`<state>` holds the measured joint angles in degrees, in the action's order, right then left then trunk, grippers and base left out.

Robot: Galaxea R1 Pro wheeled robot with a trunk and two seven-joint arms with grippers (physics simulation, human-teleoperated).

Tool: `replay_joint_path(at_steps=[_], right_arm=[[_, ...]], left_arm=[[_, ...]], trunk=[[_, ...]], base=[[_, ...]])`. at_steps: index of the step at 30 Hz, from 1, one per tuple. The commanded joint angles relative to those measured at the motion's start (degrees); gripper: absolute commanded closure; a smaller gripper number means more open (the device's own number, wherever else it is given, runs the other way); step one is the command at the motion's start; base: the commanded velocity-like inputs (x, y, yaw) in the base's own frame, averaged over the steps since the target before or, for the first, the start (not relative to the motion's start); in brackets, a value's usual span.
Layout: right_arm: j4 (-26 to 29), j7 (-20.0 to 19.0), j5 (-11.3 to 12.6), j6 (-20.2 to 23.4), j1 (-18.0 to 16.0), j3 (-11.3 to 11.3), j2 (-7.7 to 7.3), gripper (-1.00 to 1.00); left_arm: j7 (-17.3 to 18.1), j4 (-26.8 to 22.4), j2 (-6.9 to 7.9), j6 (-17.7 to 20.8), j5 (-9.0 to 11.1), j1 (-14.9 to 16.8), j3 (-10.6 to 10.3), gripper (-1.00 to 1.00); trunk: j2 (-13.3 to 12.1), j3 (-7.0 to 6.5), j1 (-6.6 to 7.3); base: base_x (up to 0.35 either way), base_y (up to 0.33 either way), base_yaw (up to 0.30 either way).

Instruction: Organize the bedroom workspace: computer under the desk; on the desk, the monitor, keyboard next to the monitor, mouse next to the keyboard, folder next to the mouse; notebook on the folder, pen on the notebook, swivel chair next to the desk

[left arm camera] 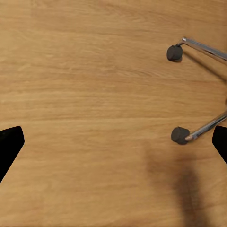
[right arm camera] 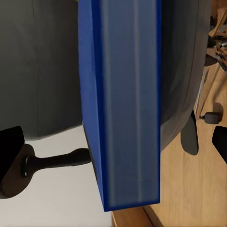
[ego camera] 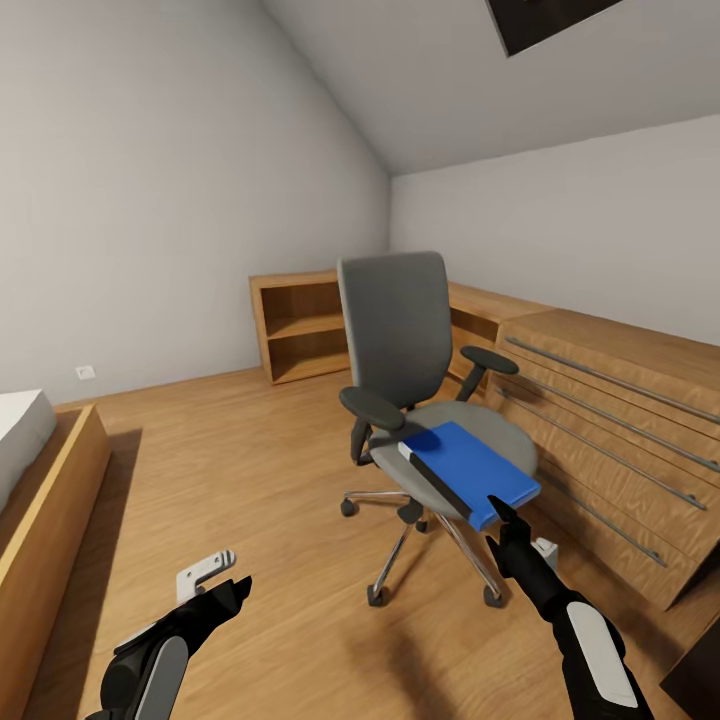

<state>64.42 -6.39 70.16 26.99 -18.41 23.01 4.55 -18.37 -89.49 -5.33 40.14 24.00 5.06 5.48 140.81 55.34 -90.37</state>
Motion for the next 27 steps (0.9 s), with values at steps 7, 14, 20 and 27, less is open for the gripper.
replay_joint_path(at_steps=[7, 14, 20, 27], right_arm=[[0.0, 0.0, 0.2, 0.4, -0.1, 0.2, 0.03, -1.00], [-0.1, 0.0, 0.2, 0.5, -0.1, 0.2, 0.08, -1.00], [-0.1, 0.1, 0.2, 0.5, -0.1, 0.1, 0.10, -1.00], [-0.2, 0.1, 0.2, 0.5, -0.1, 0.1, 0.11, -1.00]], left_arm=[[-0.4, -0.1, -0.03, 0.2, 0.6, 0.0, 0.1, -1.00], [-0.4, -0.1, -0.03, 0.2, 0.6, 0.0, 0.1, -1.00], [-0.4, -0.1, -0.03, 0.2, 0.6, 0.0, 0.1, -1.00], [-0.4, -0.1, -0.03, 0.2, 0.6, 0.0, 0.1, -1.00]], trunk=[[0.0, 0.06, 0.01], [0.0, 0.06, 0.01], [0.0, 0.06, 0.01], [0.0, 0.06, 0.01]], base=[[0.003, 0.000, 0.000], [0.000, 0.000, 0.000], [0.001, 0.000, 0.000], [0.124, 0.000, 0.000]])
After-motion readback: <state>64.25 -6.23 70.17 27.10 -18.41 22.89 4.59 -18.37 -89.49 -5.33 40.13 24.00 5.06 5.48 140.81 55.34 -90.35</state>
